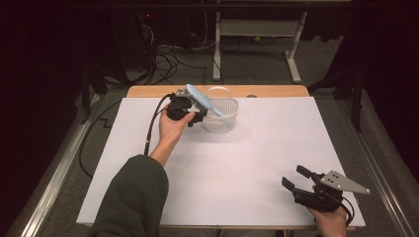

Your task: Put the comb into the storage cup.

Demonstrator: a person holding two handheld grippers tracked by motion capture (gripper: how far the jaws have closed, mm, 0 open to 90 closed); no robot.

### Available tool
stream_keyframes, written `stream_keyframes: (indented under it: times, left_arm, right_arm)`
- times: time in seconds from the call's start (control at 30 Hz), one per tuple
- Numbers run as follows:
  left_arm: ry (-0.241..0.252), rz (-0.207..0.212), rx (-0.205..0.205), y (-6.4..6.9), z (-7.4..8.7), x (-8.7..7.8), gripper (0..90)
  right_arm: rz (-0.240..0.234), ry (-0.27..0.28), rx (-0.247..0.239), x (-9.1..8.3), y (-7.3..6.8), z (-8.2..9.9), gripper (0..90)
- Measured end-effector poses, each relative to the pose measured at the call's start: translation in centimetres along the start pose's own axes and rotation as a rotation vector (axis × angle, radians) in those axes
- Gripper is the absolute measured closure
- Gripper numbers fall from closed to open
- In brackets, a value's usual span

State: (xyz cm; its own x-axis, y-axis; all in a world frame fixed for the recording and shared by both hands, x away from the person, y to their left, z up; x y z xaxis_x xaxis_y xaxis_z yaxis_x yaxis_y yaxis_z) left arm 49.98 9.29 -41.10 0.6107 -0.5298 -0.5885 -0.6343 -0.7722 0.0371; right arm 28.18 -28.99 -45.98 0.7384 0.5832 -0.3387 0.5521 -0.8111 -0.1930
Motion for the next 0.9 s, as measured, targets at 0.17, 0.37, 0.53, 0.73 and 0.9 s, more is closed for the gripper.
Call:
stream_keyframes:
  times: [0.17, 0.37, 0.53, 0.73, 0.9]
  left_arm:
    - [0.008, -0.002, 0.003, -0.2, 0.1, -0.4, 30.4]
    - [0.019, -0.005, 0.004, -0.4, 0.2, -0.8, 30.5]
    - [0.027, -0.005, 0.004, -0.5, 0.4, -1.3, 31.5]
    - [0.038, -0.006, 0.007, -0.7, 0.6, -2.1, 31.8]
    - [0.048, -0.006, 0.002, -0.9, 0.6, -2.8, 31.7]
  right_arm:
    - [0.0, -0.002, 0.0, 0.0, 0.0, 0.0, 28.1]
    - [0.002, 0.0, 0.001, 0.0, 0.0, 0.0, 28.1]
    - [0.004, 0.003, 0.002, 0.0, 0.0, 0.0, 28.1]
    - [0.007, 0.005, 0.001, 0.0, 0.1, 0.0, 28.0]
    - [0.012, 0.008, 0.004, -0.1, 0.2, -0.1, 28.1]
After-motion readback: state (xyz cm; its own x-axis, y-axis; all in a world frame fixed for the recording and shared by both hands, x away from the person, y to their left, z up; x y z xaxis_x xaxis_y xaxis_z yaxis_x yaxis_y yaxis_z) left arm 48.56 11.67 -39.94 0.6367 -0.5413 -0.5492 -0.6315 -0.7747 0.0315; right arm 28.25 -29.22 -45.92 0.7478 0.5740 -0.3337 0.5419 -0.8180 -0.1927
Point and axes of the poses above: each handheld gripper's, and its own axes: x roughly forward along the jaws, z roughly out of its underside, y roughly to its right, the point moved 3 cm from there along x, roughly forward along the jaws, and after that the axes turned 5 degrees about x, right-handed, at the moved point
